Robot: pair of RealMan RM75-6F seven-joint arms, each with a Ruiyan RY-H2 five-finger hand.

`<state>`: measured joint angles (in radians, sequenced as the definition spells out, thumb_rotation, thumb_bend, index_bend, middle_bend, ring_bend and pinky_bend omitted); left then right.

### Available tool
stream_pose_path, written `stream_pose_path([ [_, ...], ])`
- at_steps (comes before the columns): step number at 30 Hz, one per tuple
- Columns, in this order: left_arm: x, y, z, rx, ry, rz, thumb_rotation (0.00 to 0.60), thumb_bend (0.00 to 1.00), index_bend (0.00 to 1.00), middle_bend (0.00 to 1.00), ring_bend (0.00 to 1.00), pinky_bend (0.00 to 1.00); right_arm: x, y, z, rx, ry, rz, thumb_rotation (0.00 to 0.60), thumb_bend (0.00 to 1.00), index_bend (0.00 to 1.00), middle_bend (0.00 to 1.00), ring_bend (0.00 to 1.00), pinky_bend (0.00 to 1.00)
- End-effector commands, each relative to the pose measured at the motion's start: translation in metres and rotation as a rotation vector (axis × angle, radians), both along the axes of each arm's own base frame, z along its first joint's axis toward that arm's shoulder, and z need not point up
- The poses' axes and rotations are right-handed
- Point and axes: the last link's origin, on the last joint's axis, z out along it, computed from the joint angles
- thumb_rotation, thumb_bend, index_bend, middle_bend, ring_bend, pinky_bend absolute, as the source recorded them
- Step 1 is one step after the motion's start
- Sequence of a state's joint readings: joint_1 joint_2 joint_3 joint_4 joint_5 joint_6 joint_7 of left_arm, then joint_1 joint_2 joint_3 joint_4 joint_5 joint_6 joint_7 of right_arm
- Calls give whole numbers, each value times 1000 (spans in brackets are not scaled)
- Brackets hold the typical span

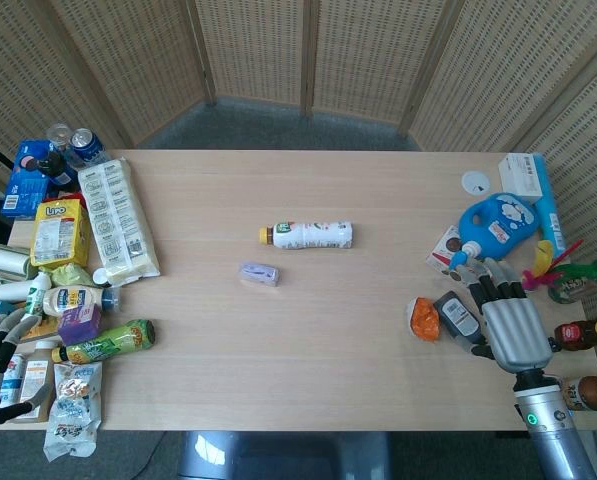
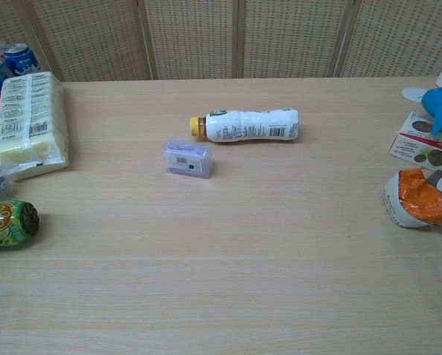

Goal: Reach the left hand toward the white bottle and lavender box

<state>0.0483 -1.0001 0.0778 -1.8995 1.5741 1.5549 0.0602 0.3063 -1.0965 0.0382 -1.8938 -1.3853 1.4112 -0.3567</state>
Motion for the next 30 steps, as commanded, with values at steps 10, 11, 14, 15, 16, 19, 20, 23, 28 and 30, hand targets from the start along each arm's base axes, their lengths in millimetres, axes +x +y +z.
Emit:
stream_pose_path([
  [10,9,26,-12,-48,-7,-29,600,261,127,94,0,0,-20,4,-5,5,-47,-64,600,72,80,97,0,0],
  [11,11,33,-13,-56,3,-43,600,260,127,94,0,0,-21,4,-4,2,-48,-69,600,73,80,97,0,0],
  [14,17,54,-19,-97,4,-77,600,260,127,94,0,0,-22,6,-2,-4,-48,-72,600,75,80,98,0,0],
  [15,19,61,-22,-114,4,-89,600,260,127,94,0,0,-22,7,-1,-5,-48,-72,600,75,80,98,0,0],
  [16,20,69,-25,-132,3,-98,600,261,127,94,0,0,-22,8,0,-7,-48,-73,600,74,80,98,0,0],
  [19,25,97,-37,-207,9,-116,600,265,127,93,0,0,-22,11,3,-15,-43,-79,600,75,80,98,0,0],
  [20,26,108,-42,-241,13,-118,600,266,121,93,0,0,-22,12,5,-19,-41,-82,600,75,80,98,0,0],
  [23,34,136,-58,-311,18,-133,600,267,101,90,0,0,-22,16,8,-26,-33,-87,600,75,81,97,0,0],
  [28,50,176,-90,-375,14,-174,600,267,99,87,0,0,-25,22,14,-43,-28,-105,600,75,82,97,0,0],
  [30,57,190,-106,-392,3,-188,600,267,99,87,0,0,-26,26,18,-53,-27,-115,600,75,83,97,0,0],
])
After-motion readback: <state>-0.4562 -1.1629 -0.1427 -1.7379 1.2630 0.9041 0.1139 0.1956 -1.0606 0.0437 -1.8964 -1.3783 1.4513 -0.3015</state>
